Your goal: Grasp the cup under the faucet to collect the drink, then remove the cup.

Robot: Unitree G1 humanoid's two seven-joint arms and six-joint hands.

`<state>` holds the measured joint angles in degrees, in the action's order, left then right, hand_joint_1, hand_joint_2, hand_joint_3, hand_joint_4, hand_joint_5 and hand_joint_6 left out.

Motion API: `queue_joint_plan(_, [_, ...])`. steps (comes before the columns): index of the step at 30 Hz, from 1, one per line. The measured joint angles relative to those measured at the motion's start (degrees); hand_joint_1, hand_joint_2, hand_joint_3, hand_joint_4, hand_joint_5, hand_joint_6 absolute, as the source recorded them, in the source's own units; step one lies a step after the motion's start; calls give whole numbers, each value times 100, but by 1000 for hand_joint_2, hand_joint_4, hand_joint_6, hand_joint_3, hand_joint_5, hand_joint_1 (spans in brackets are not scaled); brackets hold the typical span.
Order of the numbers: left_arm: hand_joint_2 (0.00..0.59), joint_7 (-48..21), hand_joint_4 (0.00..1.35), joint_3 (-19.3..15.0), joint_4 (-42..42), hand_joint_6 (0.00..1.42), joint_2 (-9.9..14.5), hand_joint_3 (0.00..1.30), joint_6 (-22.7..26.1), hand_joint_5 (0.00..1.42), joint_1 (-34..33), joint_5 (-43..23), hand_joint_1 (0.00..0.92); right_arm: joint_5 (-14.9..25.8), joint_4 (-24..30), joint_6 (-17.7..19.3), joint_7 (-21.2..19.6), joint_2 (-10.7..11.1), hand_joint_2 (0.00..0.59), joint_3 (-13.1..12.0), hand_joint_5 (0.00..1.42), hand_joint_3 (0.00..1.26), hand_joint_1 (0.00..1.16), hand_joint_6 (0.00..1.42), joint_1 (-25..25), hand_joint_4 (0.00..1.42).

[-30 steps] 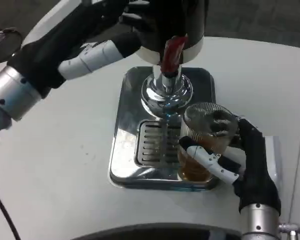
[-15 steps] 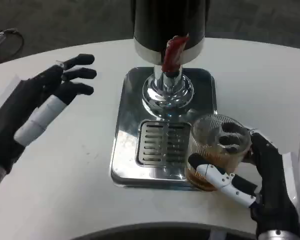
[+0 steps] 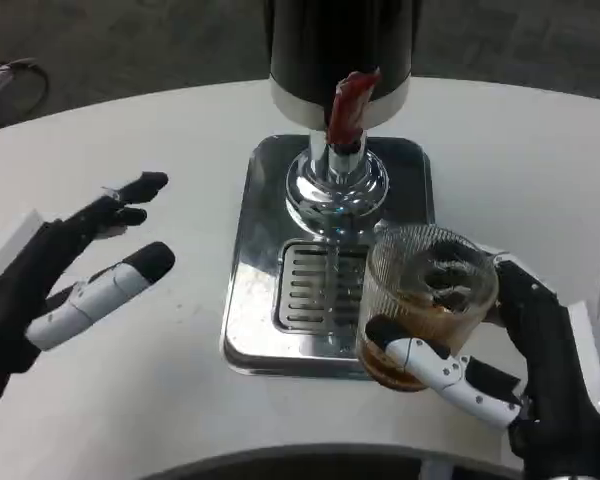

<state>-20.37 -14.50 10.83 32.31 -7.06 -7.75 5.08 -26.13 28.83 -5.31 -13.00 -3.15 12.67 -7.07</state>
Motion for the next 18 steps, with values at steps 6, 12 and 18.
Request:
queue_joint_plan(6, [19,-7,64,241,206,87,37,147,-25,104,182,266,0,16,492,-1,343,161,224,33,902,811,821,418,-267,896])
queue_joint_plan(12, [24,-2,13,401,846,67,46,127,-199,57,639,650,0,96,877,-20,694,290,214,27,902,819,855,425,-471,887])
queue_joint_plan(18, [25,1,0,412,1559,61,43,87,-233,30,1226,919,0,213,1233,-12,1032,564,208,-92,918,820,862,429,-720,895])
